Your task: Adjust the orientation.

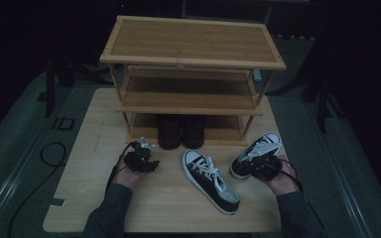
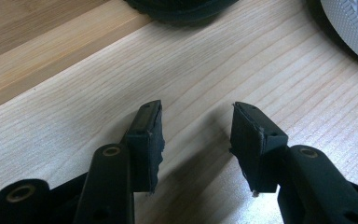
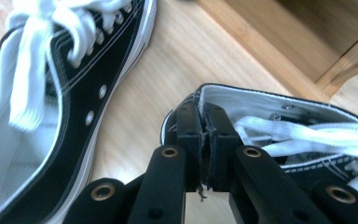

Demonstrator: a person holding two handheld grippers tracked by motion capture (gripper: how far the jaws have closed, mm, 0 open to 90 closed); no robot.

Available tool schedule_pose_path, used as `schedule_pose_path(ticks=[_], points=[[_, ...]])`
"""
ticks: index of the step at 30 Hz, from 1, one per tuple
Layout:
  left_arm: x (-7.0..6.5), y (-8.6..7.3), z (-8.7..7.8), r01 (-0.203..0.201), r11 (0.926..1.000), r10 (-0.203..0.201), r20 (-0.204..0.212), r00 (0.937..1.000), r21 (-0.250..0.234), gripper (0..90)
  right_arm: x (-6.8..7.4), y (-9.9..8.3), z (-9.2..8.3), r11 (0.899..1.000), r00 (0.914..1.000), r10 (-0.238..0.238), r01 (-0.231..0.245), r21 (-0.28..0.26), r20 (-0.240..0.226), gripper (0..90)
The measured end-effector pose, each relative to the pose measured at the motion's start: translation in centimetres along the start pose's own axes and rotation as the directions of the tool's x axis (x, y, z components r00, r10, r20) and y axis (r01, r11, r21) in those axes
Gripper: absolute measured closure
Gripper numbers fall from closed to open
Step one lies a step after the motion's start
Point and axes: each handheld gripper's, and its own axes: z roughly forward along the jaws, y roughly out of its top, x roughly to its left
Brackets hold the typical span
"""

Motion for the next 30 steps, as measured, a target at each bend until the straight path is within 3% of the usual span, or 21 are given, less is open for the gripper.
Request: schedule_pose_path(ticks=[4, 8, 13, 17, 22, 25, 30], points=[[0.0, 0.0, 0.0, -0.002, 1.0000, 0.002, -0.002, 1.0000, 0.003, 53.9, -0.2, -0.7, -0.7, 1.000, 0.9995, 0.001, -0.001, 0.002, -0.033, 84.6], [0.0, 0.1, 0.0, -0.001, 1.0000, 0.001, -0.001, 1.0000, 0.003, 53.9, -1.0, -1.1, -1.0, 0.997, 0.9954, 0.054, -0.058, -0.052, -0.080, 77.6], [0.0, 0.1, 0.0, 0.000, 1.0000, 0.000, 0.002, 1.0000, 0.002, 53.9, -1.3, -0.8, -1.4, 0.995, 0.9966, 0.068, -0.071, -0.076, -0.048, 69.7], [0.0, 0.1, 0.0, 0.001, 1.0000, -0.001, 0.004, 1.0000, 0.002, 53.8, -2.1, -0.8, -1.9, 0.988, 0.9914, 0.128, -0.126, -0.088, 0.026, 65.4], [0.0, 0.1, 0.0, 0.001, 1.0000, -0.001, 0.004, 1.0000, 0.002, 53.8, -2.8, -1.1, -2.0, 0.978, 0.9712, 0.201, -0.191, -0.087, 0.128, 58.0], [0.1, 0.1, 0.0, 0.003, 1.0000, -0.003, 0.006, 1.0000, 0.001, 53.8, -3.4, -1.3, -2.0, 0.967, 0.9563, 0.251, -0.239, -0.093, 0.150, 54.3], [0.1, 0.1, 0.0, 0.003, 1.0000, -0.003, 0.007, 1.0000, 0.001, 53.8, -3.9, -1.6, -1.5, 0.956, 0.9360, 0.294, -0.282, -0.087, 0.194, 46.9]])
